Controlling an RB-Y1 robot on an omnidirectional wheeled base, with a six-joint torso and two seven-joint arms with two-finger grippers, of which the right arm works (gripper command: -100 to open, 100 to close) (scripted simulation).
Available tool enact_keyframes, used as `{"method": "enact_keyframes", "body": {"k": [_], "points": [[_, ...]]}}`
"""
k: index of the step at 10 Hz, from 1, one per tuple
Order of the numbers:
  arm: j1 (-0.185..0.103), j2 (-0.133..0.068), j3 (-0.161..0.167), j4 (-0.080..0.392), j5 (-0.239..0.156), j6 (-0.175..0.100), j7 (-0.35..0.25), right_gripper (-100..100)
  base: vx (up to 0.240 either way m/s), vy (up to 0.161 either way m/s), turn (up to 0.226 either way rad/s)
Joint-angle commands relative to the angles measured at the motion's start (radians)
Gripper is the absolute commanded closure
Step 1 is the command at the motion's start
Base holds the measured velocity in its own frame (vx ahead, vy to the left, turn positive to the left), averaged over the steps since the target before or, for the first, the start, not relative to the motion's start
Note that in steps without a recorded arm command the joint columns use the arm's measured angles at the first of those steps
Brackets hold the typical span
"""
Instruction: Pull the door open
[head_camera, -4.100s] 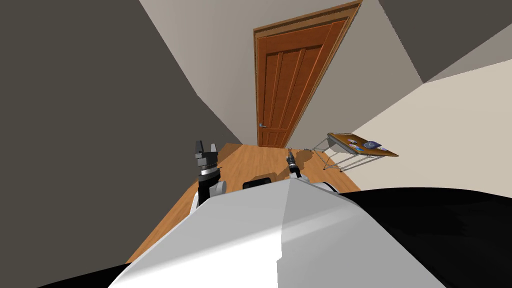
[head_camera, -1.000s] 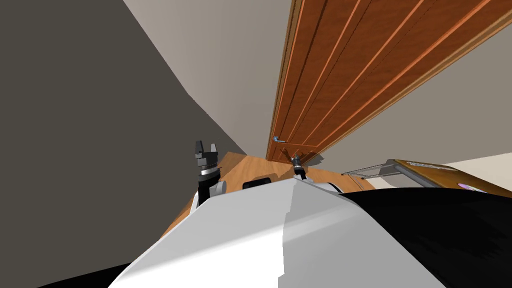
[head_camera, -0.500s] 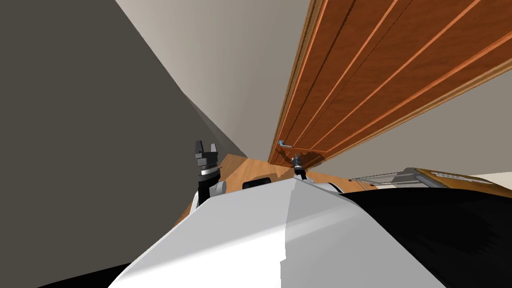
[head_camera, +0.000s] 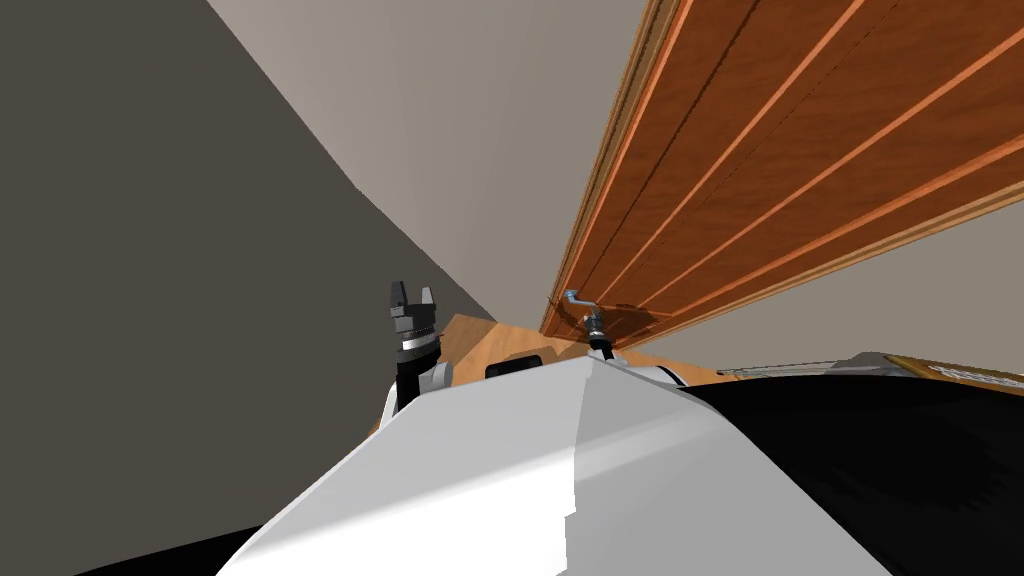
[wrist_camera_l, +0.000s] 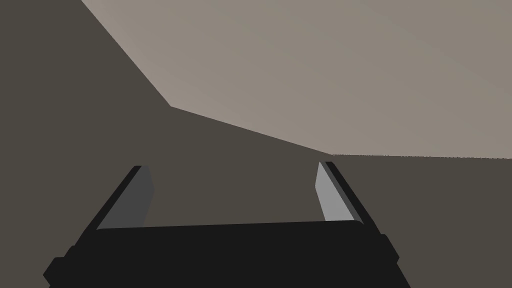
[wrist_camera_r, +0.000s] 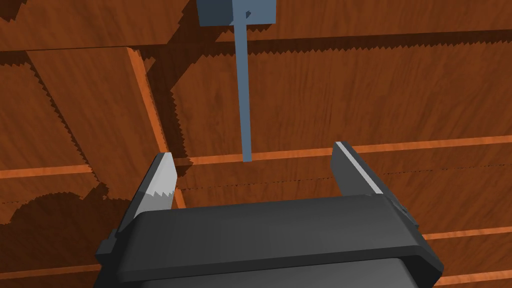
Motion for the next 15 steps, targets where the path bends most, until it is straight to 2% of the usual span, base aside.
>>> {"method": "enact_keyframes", "body": {"k": [1,5,6,11,15], "points": [[0.000,0.000,-0.001,0.000,0.000,0.000,0.000,-100,0.231,0.006,-0.005],[0.001,-0.001,-0.002,0.000,-0.001,0.000,0.000,-100,0.220,0.032,0.002],[0.001,-0.001,-0.002,0.000,-0.001,0.000,0.000,100,-0.021,-0.010,0.004],[0.001,-0.001,-0.002,0.000,-0.001,0.000,0.000,100,-0.025,-0.005,0.006],[0.001,0.003,0.002,0.000,0.002,0.001,0.000,100,-0.149,-0.006,0.021]]}}
